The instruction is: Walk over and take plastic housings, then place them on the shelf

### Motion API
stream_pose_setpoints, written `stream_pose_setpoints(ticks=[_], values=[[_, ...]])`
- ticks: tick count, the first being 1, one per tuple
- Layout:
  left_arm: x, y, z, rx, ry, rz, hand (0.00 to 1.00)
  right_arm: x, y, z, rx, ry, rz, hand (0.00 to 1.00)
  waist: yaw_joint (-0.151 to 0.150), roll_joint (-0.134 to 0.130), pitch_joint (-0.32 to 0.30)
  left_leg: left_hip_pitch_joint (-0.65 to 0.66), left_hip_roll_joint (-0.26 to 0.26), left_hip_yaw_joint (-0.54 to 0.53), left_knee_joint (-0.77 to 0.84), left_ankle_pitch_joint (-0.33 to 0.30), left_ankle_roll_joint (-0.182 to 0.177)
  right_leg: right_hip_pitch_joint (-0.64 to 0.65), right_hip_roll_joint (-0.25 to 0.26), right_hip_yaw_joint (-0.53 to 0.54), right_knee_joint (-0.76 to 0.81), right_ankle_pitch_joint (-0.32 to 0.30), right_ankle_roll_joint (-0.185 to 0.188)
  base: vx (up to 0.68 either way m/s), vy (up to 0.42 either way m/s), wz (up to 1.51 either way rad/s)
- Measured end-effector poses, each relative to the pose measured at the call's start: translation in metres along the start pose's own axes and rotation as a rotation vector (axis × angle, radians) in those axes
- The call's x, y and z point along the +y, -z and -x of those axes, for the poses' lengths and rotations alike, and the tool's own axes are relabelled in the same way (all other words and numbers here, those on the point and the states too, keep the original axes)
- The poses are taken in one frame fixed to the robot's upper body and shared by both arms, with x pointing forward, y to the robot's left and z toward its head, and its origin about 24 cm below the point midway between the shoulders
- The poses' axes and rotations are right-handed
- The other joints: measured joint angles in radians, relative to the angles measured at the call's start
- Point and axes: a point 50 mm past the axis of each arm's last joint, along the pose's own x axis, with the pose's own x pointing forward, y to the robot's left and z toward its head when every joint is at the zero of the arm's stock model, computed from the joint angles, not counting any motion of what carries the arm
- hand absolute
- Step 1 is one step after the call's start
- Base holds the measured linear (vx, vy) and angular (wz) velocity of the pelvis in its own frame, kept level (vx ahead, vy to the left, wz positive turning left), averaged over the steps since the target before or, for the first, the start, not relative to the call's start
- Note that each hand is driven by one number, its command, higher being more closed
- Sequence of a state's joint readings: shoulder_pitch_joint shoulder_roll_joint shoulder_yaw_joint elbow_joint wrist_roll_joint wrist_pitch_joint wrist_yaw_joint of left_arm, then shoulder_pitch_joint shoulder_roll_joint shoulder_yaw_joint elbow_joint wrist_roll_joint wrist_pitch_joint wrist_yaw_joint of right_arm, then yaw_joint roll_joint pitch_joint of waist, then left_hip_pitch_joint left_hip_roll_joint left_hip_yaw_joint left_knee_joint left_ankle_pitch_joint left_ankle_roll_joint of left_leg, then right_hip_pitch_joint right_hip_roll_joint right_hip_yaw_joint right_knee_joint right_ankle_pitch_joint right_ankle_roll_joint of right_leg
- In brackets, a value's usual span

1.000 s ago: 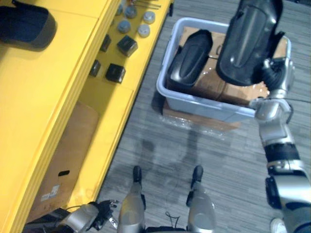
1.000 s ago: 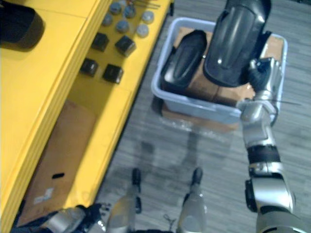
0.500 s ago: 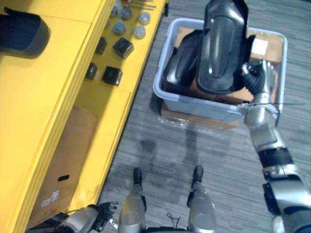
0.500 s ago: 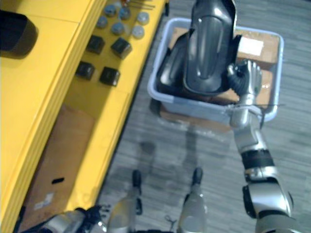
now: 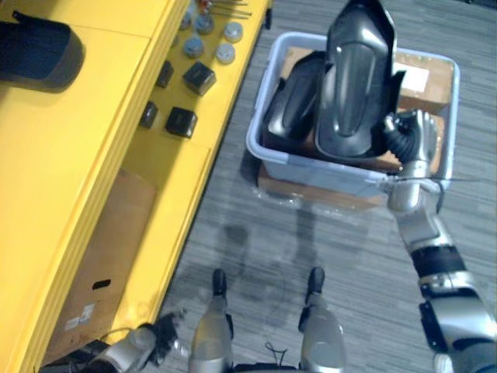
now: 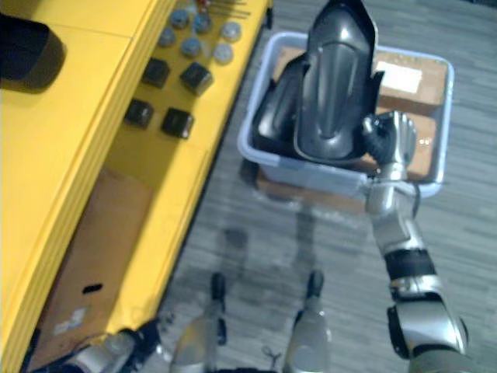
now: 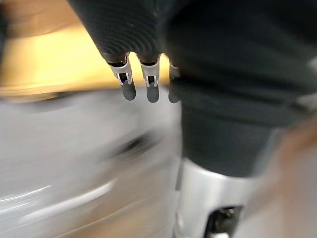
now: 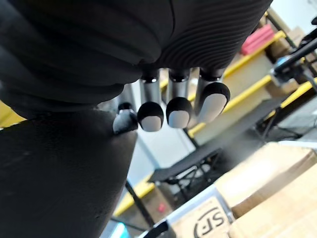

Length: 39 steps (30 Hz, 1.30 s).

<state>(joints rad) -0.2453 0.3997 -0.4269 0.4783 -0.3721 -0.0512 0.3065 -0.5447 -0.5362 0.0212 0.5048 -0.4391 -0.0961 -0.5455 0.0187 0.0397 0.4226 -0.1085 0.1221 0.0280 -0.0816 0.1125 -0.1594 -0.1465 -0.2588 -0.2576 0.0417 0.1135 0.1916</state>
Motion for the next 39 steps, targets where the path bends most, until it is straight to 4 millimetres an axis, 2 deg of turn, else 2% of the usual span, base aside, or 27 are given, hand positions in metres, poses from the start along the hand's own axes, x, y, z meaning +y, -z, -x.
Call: stream_pose_setpoints(ticks=[2, 3, 5, 7, 9, 12, 15, 20, 22, 25, 29, 31, 34, 36, 39], values=[[-0.006, -0.049, -0.007, -0.215, -0.049, 0.078, 0.0, 0.011, 0.003, 0.012, 0.032, -0.029, -0.017, 1.0, -0.006, -0.027, -0.018, 0.001, 0.003, -0.004, 0.0, 0.0, -0.001, 0.005, 0.001, -0.009, 0.0, 0.001, -0.003, 0.04, -0.002, 0.13], [0.002, -0.066, -0.005, -0.303, -0.112, 0.126, 0.0, 0.009, 0.01, 0.019, 0.051, -0.028, -0.009, 1.0, -0.012, -0.035, -0.031, -0.001, 0.003, -0.014, 0.0, -0.002, -0.002, 0.007, 0.001, -0.015, 0.0, 0.0, -0.004, 0.07, -0.005, 0.14], [0.028, -0.075, 0.0, -0.365, -0.231, 0.195, 0.0, -0.005, 0.025, 0.026, 0.105, 0.031, 0.0, 1.0, -0.011, -0.034, -0.039, -0.009, 0.004, -0.023, 0.0, -0.002, -0.003, 0.01, 0.002, -0.019, -0.001, 0.0, -0.004, 0.07, 0.004, 0.18], [0.065, -0.064, 0.012, -0.356, -0.399, 0.246, 0.0, -0.022, 0.043, 0.031, 0.173, 0.117, 0.017, 1.0, -0.002, -0.032, -0.042, -0.013, 0.004, -0.028, 0.0, -0.002, -0.003, 0.013, 0.002, -0.027, -0.001, 0.0, -0.004, 0.05, 0.005, 0.16], [0.087, -0.044, 0.028, -0.313, -0.499, 0.257, 0.0, -0.034, 0.061, 0.04, 0.241, 0.168, 0.048, 1.0, 0.003, -0.032, -0.045, -0.011, 0.003, -0.05, 0.0, -0.002, -0.003, 0.036, 0.001, -0.048, -0.007, 0.0, -0.004, 0.04, 0.011, 0.28], [0.087, -0.019, 0.052, -0.26, -0.516, 0.273, 0.0, -0.047, 0.075, 0.056, 0.28, 0.2, 0.081, 1.0, 0.044, -0.035, -0.063, -0.01, 0.001, -0.053, 0.0, -0.004, -0.006, 0.046, 0.001, -0.053, -0.019, -0.001, -0.004, 0.01, 0.004, 0.08], [0.086, -0.007, 0.066, -0.236, -0.495, 0.292, 0.0, -0.051, 0.079, 0.064, 0.286, 0.2, 0.096, 1.0, 0.055, -0.026, -0.072, -0.013, 0.002, -0.08, 0.0, -0.003, -0.007, 0.064, 0.003, -0.081, -0.021, -0.015, -0.01, -0.04, -0.022, 0.2], [0.077, -0.009, 0.075, -0.26, -0.43, 0.3, 0.0, -0.052, 0.078, 0.065, 0.282, 0.2, 0.097, 1.0, 0.064, -0.024, -0.075, -0.014, 0.005, -0.084, 0.0, 0.001, -0.016, 0.065, 0.005, -0.088, -0.019, -0.019, -0.011, -0.03, -0.006, 0.04], [0.071, -0.017, 0.074, -0.295, -0.379, 0.302, 0.0, -0.052, 0.078, 0.065, 0.283, 0.202, 0.096, 1.0, 0.063, -0.024, -0.075, -0.014, 0.006, -0.084, 0.0, 0.004, -0.013, 0.064, 0.006, -0.087, -0.02, -0.017, -0.012, 0.0, -0.005, -0.02], [0.052, -0.035, 0.068, -0.361, -0.233, 0.3, 0.0, -0.052, 0.077, 0.063, 0.28, 0.204, 0.092, 1.0, 0.061, -0.025, -0.075, -0.015, 0.009, -0.077, 0.0, 0.005, -0.012, 0.063, 0.01, -0.08, -0.031, -0.005, -0.012, 0.02, -0.016, -0.07], [0.012, -0.052, 0.054, -0.355, 0.092, 0.291, 0.0, -0.05, 0.07, 0.054, 0.255, 0.214, 0.07, 1.0, 0.043, -0.029, -0.078, -0.015, 0.014, -0.067, 0.0, 0.005, -0.012, 0.06, 0.018, -0.07, -0.05, 0.009, -0.012, 0.03, -0.014, -0.1], [-0.015, -0.058, 0.048, -0.321, 0.313, 0.267, 0.0, -0.049, 0.065, 0.045, 0.218, 0.212, 0.06, 1.0, 0.023, -0.035, -0.081, -0.015, 0.022, -0.052, 0.0, 0.004, -0.014, 0.054, 0.025, -0.064, -0.052, 0.011, -0.014, 0.02, -0.015, -0.13], [-0.047, -0.053, 0.038, -0.226, 0.508, 0.233, 0.0, -0.051, 0.054, 0.028, 0.144, 0.205, 0.064, 1.0, 0.015, -0.042, -0.084, -0.016, 0.03, -0.028, 0.0, 0.002, -0.016, 0.034, 0.033, -0.038, -0.053, 0.016, -0.018, 0.0, -0.016, -0.26], [-0.068, -0.044, 0.032, -0.138, 0.603, 0.19, 0.0, -0.052, 0.041, 0.014, 0.065, 0.198, 0.053, 1.0, -0.005, -0.044, -0.085, -0.015, 0.033, -0.017, 0.0, 0.002, -0.017, 0.024, 0.036, -0.024, -0.052, 0.02, -0.019, -0.02, -0.005, -0.16], [-0.086, -0.032, 0.026, -0.036, 0.662, 0.15, 0.0, -0.052, 0.023, 0.001, -0.032, 0.187, 0.03, 1.0, -0.025, -0.044, -0.085, -0.016, 0.035, 0.008, 0.0, 0.001, -0.017, 0.005, 0.038, 0.0, -0.052, 0.026, -0.02, -0.03, -0.001, -0.22]])
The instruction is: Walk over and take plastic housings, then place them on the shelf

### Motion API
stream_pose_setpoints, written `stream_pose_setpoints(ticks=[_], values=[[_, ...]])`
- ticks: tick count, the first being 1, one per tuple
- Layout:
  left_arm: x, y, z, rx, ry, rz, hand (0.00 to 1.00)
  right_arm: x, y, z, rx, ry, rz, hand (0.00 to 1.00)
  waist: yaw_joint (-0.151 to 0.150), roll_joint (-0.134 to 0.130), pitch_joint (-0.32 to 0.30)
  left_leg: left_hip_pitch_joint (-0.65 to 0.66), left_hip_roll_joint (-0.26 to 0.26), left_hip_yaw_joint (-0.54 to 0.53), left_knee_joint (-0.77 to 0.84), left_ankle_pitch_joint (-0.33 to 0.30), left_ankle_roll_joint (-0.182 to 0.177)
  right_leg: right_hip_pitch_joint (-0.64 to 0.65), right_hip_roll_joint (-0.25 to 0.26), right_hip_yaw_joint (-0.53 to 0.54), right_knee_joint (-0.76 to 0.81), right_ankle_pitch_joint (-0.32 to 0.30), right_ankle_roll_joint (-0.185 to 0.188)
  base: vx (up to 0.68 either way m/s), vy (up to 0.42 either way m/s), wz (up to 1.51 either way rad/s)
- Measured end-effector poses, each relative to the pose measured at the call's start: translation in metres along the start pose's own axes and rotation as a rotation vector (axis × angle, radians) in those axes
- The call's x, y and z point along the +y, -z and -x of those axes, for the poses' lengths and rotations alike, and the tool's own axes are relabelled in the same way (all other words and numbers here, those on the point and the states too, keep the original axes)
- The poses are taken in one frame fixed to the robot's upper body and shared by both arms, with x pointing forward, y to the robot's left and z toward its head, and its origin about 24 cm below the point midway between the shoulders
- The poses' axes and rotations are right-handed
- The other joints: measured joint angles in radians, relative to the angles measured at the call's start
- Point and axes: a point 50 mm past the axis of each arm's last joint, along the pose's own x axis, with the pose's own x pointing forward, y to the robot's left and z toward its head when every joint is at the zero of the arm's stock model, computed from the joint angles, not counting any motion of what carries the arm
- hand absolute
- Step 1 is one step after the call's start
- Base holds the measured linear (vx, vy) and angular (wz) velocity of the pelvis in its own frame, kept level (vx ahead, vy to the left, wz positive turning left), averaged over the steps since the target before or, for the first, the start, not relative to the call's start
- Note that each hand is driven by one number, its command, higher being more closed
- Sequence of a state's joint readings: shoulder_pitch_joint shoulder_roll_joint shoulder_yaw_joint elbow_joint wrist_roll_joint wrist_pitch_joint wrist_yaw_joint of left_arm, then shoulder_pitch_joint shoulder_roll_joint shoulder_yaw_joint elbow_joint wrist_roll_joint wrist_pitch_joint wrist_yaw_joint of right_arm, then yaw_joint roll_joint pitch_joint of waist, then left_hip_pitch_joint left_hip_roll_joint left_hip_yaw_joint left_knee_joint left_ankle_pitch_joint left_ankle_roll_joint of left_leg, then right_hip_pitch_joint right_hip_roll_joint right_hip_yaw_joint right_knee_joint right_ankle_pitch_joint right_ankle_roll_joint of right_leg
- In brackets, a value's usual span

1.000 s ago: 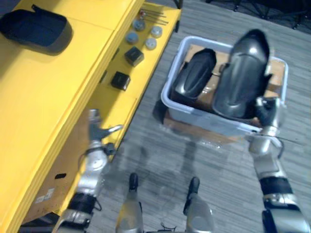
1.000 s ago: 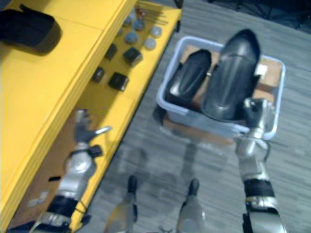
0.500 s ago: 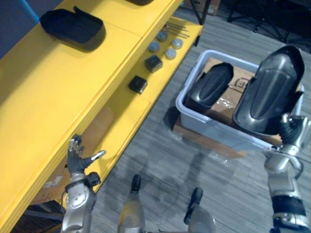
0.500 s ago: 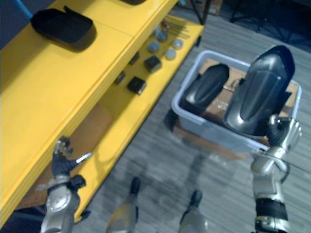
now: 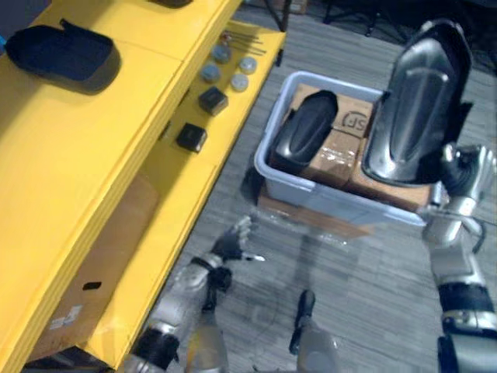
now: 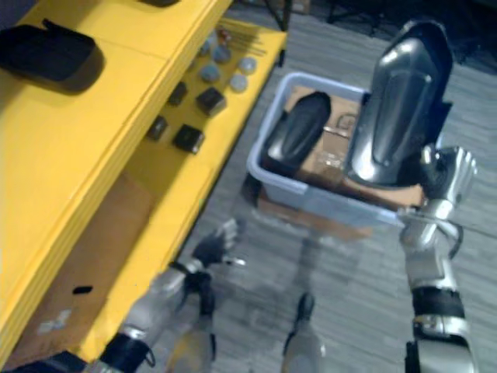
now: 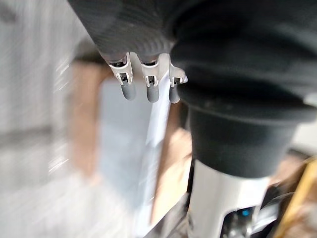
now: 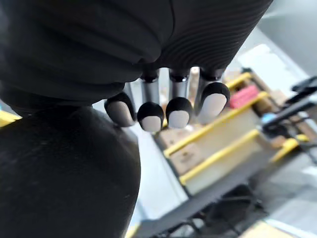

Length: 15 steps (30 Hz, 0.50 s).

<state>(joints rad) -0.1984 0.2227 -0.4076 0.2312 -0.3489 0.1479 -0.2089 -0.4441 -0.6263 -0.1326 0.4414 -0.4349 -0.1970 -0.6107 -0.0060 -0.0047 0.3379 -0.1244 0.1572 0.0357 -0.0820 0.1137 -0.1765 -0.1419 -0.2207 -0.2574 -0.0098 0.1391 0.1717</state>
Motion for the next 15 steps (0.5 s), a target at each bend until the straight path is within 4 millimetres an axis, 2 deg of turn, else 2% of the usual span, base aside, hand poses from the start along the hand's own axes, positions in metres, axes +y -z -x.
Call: stream_pose_setpoints(ticks=[4, 10, 15], values=[[0.0, 0.005, -0.016, 0.074, -0.03, 0.021, 0.0, 0.006, -0.012, -0.002, -0.072, -0.041, -0.029, 1.0, -0.014, -0.002, 0.001, 0.002, 0.003, 0.013, 0.0, 0.0, 0.0, -0.009, 0.004, 0.016, 0.0, 0.007, -0.003, -0.02, -0.004, -0.13], [0.011, -0.011, -0.032, 0.068, -0.115, -0.01, 0.0, 0.024, -0.037, 0.0, -0.23, -0.166, -0.036, 1.0, -0.037, -0.005, 0.003, 0.003, 0.008, 0.028, 0.0, 0.002, -0.002, -0.02, 0.009, 0.034, 0.0, 0.014, -0.006, -0.02, -0.004, -0.07], [0.021, -0.015, -0.039, 0.068, -0.194, 0.132, 0.0, 0.035, -0.054, 0.002, -0.304, -0.245, -0.043, 1.0, -0.045, -0.012, 0.007, 0.003, 0.009, 0.033, 0.0, 0.003, -0.003, -0.029, 0.011, 0.043, 0.001, 0.017, -0.008, -0.01, -0.003, -0.06]])
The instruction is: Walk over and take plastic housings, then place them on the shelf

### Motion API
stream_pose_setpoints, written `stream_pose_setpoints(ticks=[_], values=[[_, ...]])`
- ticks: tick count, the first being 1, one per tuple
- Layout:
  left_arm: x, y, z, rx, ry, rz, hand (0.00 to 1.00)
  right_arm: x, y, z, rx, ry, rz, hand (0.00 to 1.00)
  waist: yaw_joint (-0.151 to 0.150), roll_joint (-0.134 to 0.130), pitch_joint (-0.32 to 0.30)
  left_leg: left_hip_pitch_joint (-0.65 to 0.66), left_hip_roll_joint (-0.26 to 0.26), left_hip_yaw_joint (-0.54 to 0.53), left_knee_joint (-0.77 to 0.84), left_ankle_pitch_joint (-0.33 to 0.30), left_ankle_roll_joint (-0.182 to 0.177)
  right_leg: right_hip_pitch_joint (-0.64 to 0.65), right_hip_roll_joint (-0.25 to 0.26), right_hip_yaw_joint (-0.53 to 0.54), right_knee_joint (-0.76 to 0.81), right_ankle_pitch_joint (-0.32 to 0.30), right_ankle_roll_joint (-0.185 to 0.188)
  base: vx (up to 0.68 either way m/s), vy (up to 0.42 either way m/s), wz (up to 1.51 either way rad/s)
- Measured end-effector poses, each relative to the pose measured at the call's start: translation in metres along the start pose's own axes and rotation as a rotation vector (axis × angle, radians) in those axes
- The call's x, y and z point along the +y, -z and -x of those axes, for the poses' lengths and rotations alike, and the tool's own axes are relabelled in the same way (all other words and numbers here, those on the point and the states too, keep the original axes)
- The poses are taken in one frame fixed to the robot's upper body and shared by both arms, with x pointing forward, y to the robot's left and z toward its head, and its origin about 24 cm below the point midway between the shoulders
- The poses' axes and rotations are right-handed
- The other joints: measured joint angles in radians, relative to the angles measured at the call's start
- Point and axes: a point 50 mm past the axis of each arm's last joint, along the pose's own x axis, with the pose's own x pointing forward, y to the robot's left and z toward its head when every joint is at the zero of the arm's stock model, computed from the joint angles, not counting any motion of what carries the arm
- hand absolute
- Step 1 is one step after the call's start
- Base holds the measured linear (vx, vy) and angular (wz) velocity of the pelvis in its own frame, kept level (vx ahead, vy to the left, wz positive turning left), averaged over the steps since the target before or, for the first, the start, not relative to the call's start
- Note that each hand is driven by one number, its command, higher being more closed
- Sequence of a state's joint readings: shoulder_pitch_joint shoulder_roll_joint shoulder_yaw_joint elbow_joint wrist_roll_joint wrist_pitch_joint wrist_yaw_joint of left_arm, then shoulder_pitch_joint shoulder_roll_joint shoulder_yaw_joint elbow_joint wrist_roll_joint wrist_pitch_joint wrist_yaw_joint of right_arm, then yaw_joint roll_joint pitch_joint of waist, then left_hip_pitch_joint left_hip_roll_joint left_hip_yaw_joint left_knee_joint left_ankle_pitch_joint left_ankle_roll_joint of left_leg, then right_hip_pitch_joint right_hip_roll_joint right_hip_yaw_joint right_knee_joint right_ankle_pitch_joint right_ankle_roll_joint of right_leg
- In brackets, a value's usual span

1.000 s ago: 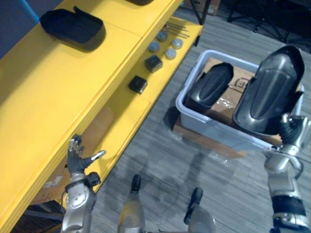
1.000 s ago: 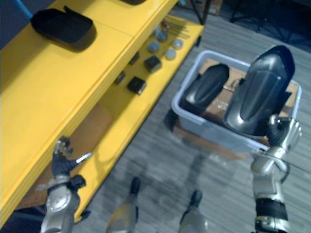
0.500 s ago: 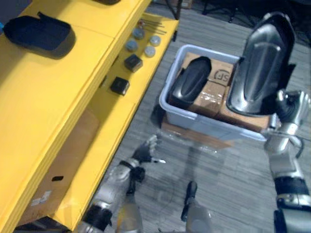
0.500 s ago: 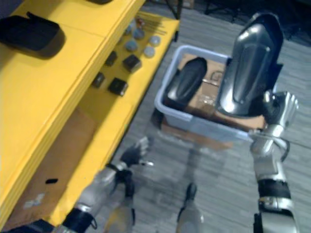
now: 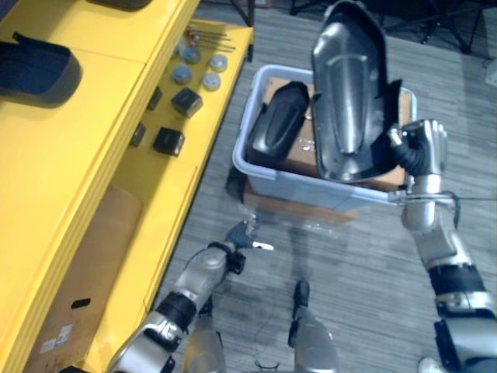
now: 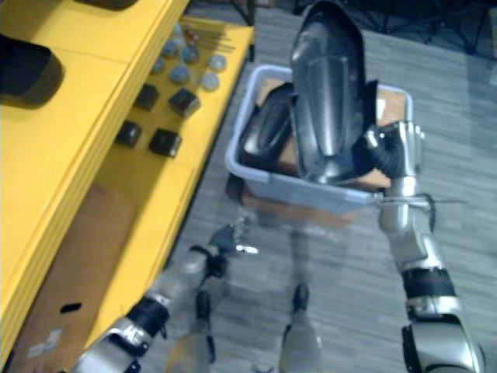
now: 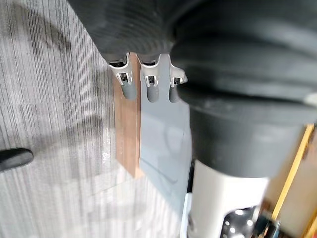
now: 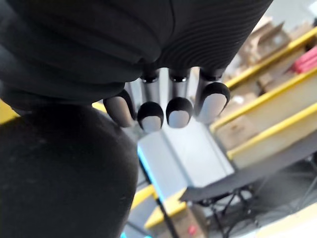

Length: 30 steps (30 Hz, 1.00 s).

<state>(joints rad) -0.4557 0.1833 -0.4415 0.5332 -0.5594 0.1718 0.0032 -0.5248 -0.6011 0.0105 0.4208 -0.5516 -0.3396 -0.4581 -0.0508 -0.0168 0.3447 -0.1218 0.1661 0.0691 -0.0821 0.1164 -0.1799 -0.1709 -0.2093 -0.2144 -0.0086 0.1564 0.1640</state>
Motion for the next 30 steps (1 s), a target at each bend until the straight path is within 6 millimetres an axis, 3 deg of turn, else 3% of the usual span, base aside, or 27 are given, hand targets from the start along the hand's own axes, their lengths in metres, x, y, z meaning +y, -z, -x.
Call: stream_pose_setpoints(ticks=[6, 19, 30], values=[[0.008, 0.003, -0.003, -0.018, -0.047, 0.253, 0.0, 0.019, -0.017, 0.003, -0.04, -0.054, -0.03, 1.0, -0.019, -0.024, 0.013, 0.001, 0.0, 0.004, 0.0, 0.001, 0.0, 0.0, 0.0, 0.001, 0.001, 0.001, -0.001, 0.0, 0.0, 0.0], [0.013, -0.019, -0.008, -0.17, -0.006, 0.792, 0.0, 0.045, -0.03, 0.014, -0.058, -0.141, -0.037, 1.0, -0.018, -0.025, 0.014, 0.004, 0.0, 0.001, 0.0, 0.0, -0.001, 0.006, 0.0, -0.001, 0.001, 0.0, -0.001, 0.0, 0.0, 0.0], [0.013, -0.066, -0.012, -0.393, 0.113, 1.005, 0.0, 0.067, -0.031, 0.034, -0.057, -0.244, -0.018, 1.0, -0.019, -0.034, 0.018, 0.004, 0.0, 0.0, 0.0, 0.001, -0.001, 0.008, -0.001, -0.002, 0.0, 0.0, -0.001, 0.0, 0.0, 0.0]])
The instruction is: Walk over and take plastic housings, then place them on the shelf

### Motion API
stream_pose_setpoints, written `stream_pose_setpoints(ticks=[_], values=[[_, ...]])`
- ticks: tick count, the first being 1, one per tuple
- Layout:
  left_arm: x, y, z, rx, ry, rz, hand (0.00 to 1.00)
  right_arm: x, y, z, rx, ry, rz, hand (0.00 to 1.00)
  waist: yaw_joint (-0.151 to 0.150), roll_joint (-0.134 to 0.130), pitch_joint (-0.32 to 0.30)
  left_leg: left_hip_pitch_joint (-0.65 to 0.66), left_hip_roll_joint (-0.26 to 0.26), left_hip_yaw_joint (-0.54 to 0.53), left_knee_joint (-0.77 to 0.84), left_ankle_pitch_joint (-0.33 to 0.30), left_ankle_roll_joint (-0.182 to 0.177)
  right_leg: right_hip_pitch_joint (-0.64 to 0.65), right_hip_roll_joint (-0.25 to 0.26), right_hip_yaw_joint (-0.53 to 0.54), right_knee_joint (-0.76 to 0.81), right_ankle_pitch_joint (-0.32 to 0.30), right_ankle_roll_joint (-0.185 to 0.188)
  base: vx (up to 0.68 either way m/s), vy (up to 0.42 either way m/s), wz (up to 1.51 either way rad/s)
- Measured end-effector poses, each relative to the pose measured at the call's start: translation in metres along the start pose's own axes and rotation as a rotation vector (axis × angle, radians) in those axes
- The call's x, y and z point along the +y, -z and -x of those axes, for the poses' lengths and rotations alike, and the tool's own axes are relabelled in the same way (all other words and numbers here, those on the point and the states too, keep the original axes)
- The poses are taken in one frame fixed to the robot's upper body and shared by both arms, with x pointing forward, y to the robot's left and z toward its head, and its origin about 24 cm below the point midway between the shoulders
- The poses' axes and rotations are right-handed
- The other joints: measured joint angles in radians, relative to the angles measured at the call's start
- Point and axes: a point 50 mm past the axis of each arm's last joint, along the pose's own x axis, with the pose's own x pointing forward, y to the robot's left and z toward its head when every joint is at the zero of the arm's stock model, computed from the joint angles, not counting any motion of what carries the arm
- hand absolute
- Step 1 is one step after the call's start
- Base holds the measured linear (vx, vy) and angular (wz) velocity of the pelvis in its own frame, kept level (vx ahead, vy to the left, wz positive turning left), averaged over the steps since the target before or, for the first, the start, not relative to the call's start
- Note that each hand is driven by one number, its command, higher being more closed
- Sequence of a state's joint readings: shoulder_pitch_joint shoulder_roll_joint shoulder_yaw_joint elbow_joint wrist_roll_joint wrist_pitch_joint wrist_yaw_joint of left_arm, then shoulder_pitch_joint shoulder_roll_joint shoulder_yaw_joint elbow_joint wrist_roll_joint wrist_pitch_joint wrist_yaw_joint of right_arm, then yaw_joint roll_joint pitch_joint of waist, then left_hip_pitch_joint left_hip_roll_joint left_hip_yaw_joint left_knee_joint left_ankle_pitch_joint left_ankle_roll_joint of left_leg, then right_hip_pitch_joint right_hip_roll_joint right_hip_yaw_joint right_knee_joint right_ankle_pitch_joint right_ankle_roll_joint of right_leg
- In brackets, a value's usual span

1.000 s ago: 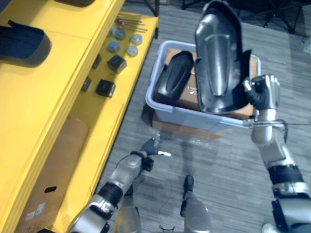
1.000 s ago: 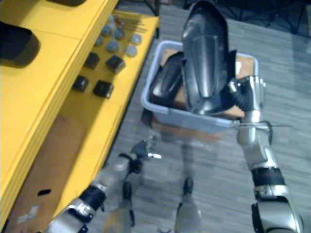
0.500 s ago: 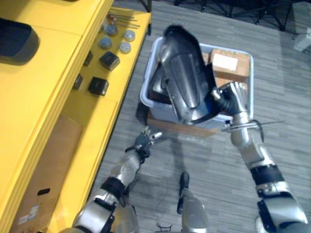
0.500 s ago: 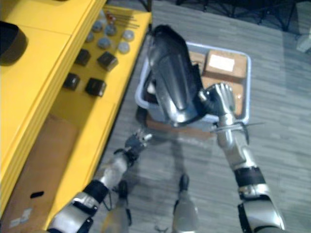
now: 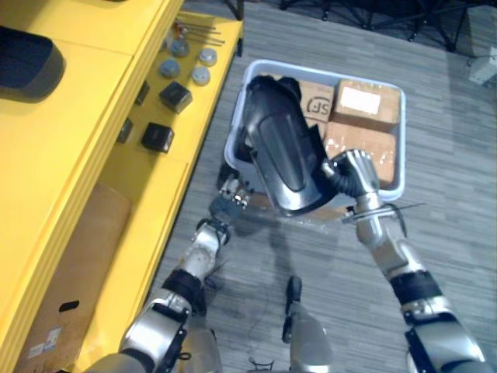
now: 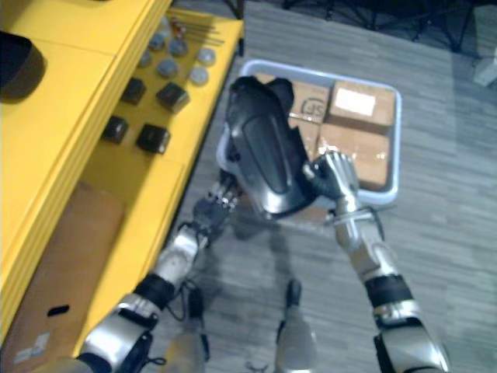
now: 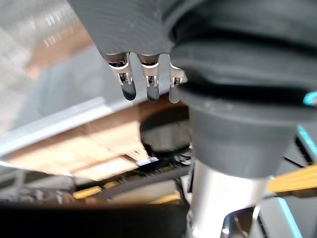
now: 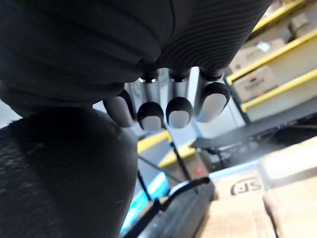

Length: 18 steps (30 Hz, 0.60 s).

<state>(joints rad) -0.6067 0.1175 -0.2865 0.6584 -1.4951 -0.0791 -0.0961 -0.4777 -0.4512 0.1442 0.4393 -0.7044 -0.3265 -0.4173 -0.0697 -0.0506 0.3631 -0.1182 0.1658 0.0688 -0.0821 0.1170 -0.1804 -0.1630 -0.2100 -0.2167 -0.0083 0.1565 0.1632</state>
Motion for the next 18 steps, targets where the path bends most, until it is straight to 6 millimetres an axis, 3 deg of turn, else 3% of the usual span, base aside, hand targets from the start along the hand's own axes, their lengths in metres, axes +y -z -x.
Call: stream_pose_setpoints(ticks=[8, 14, 18], values=[[-0.019, -0.002, -0.005, -0.013, 0.127, 0.007, 0.0, 0.004, -0.002, 0.001, -0.008, -0.018, -0.001, 1.0, 0.0, -0.002, 0.001, -0.002, 0.0, -0.001, 0.0, 0.0, 0.0, -0.001, 0.0, -0.001, -0.001, 0.0, 0.0, 0.0, 0.0, 0.0], [-0.031, 0.014, -0.009, 0.141, 0.128, -0.386, 0.0, 0.007, -0.006, 0.002, -0.038, -0.034, 0.005, 1.0, 0.0, -0.019, 0.01, -0.002, 0.0, 0.0, 0.0, 0.0, 0.0, -0.002, 0.0, 0.0, -0.001, 0.0, 0.0, 0.0, 0.0, 0.0], [-0.019, 0.038, -0.005, 0.305, 0.037, -0.662, 0.0, 0.009, -0.01, 0.0, -0.069, -0.056, 0.005, 1.0, 0.0, -0.019, 0.01, -0.005, 0.0, 0.008, 0.0, 0.0, 0.0, -0.01, 0.0, 0.005, -0.001, 0.0, 0.0, 0.01, -0.002, -0.05]])
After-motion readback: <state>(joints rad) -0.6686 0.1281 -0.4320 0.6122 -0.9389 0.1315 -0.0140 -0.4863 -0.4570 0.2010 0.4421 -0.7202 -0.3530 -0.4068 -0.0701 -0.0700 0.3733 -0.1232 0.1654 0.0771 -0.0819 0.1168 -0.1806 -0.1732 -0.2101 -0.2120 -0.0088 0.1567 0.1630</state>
